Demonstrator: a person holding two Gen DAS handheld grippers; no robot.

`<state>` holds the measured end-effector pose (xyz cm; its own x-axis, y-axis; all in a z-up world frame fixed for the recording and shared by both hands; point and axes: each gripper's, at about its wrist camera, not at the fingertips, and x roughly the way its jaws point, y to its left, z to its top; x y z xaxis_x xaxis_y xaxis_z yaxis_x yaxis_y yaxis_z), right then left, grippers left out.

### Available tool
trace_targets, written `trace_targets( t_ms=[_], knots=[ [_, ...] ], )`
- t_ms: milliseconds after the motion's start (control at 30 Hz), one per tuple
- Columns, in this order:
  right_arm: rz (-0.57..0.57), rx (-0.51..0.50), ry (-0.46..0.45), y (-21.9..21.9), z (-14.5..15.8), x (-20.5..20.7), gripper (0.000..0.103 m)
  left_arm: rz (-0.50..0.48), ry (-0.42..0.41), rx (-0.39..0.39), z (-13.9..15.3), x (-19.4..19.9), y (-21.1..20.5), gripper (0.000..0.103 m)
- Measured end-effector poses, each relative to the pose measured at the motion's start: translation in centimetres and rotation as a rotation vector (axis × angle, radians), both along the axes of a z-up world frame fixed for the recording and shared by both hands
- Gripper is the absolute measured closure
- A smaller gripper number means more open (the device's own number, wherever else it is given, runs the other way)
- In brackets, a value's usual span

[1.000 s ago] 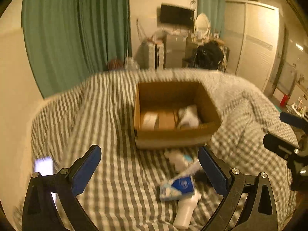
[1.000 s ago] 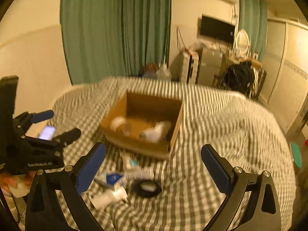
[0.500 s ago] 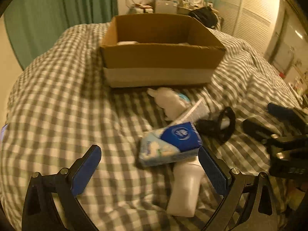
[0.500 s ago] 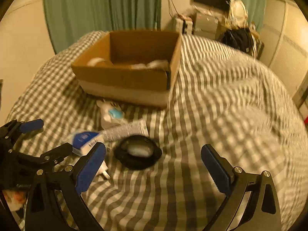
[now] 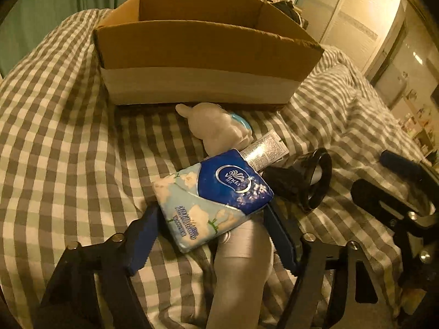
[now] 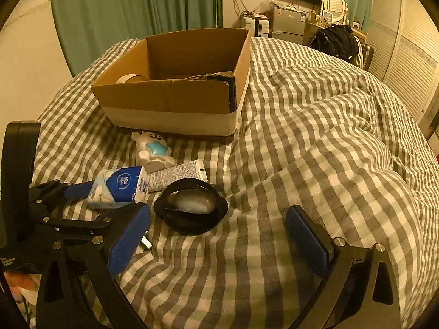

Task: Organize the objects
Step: 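Grasp the blue-white tissue pack with the left gripper, then grasp the black round case with the right gripper while the left gripper holds the tissue pack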

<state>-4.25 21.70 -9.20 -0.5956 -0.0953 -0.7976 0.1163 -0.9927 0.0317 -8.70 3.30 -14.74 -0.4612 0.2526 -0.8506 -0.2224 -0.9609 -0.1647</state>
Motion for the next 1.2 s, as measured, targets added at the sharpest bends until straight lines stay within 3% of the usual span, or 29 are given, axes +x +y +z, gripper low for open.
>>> trace_targets(
  t_ms=[167,333,600,667,733,1200],
  knots=[
    [0.007,0.015,-0.013,-0.5,-0.1,-0.4,0.003,0.050,0.048,-0.043,1.7,1.1,-1.4,0.040],
    [0.081,0.033,-0.065,-2.2,-0.8,-1.8,0.003,0.100,0.075,-0.082,2.4,0.9,-3.2,0.043],
    [0.129,0.063,-0.230,-4.6,-4.5,-5.6,0.003,0.113,0.091,-0.085,2.7,0.9,-4.1,0.044],
    [0.122,0.081,-0.258,-4.9,-5.4,-6.2,0.011,0.110,0.092,-0.082,2.7,1.0,-4.1,0.044],
    [0.112,0.107,-0.253,-5.0,-5.5,-6.0,0.026,0.104,0.092,-0.076,2.9,1.2,-4.2,0.045],
    [0.101,0.051,-0.125,-3.2,-1.2,-1.5,0.027,0.079,0.108,-0.041,5.2,3.3,-3.8,0.046]
  ],
)
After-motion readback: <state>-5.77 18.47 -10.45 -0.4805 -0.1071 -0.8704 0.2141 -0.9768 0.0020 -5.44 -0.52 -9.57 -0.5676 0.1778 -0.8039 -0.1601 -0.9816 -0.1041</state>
